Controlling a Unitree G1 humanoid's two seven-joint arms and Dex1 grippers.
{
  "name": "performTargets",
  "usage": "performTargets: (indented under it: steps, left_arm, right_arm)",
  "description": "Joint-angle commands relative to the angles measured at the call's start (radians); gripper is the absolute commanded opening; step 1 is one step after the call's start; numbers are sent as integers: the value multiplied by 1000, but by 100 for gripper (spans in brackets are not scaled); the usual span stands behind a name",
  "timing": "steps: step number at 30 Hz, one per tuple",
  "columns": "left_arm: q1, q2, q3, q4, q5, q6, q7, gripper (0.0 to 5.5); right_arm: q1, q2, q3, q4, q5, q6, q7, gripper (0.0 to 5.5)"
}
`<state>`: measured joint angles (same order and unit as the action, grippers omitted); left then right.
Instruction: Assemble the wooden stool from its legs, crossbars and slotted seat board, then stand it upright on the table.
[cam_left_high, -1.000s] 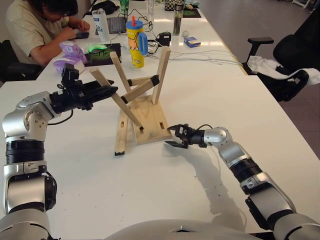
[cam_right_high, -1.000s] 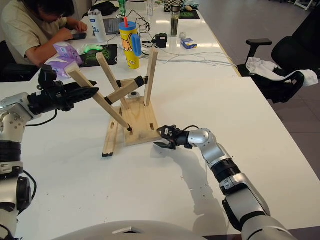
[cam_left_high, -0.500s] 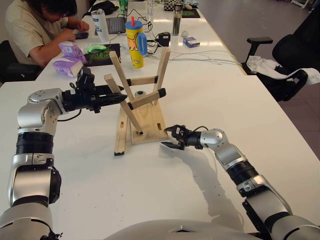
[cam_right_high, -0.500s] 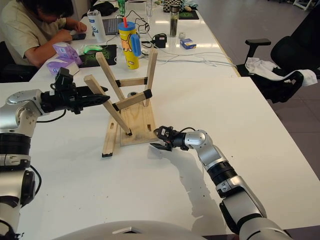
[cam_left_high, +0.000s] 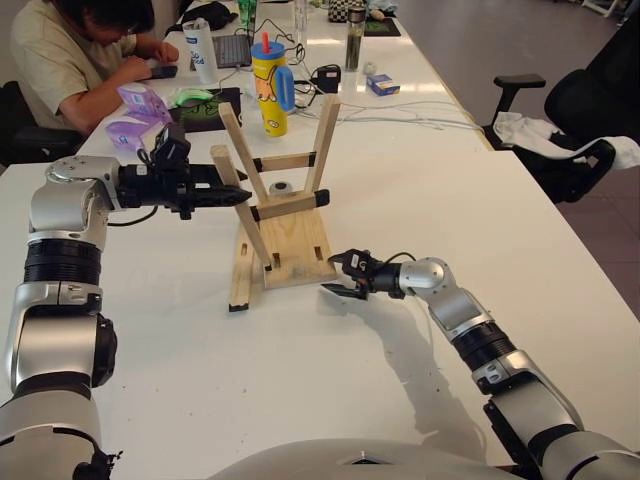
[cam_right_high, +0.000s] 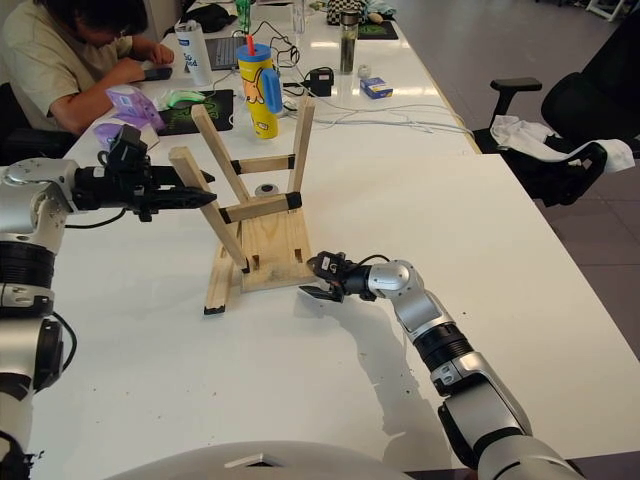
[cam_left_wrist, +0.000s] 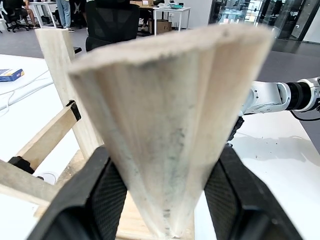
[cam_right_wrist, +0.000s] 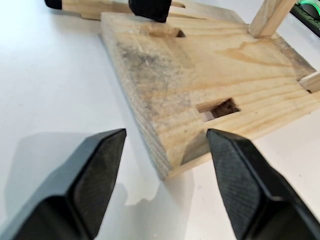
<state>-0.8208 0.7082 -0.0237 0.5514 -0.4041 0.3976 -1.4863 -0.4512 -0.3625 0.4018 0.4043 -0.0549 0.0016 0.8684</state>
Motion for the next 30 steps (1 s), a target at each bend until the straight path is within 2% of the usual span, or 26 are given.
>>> performTargets:
  steps: [1, 18, 23, 27, 30]
  left_arm:
    - [-46, -19, 18, -16, -11, 10, 5, 206]
    - [-79, -81, -17, 208, 89, -130, -30, 206]
    - [-81, -76, -44, 199, 123, -170, -45, 206]
    - [-57, -50, -108, 210, 224, -306, -24, 206]
    - [48, -32, -151, 74, 229, -317, -40, 206]
  right_arm:
    - [44, 4, 35, 31, -38, 49, 11, 300]
    - [43, 18, 39, 31, -41, 59, 13, 300]
    - [44, 16, 40, 28, -44, 60, 11, 300]
    - [44, 18, 48, 23, -50, 66, 13, 300]
    - [53, 27, 47, 17, -41, 82, 17, 300]
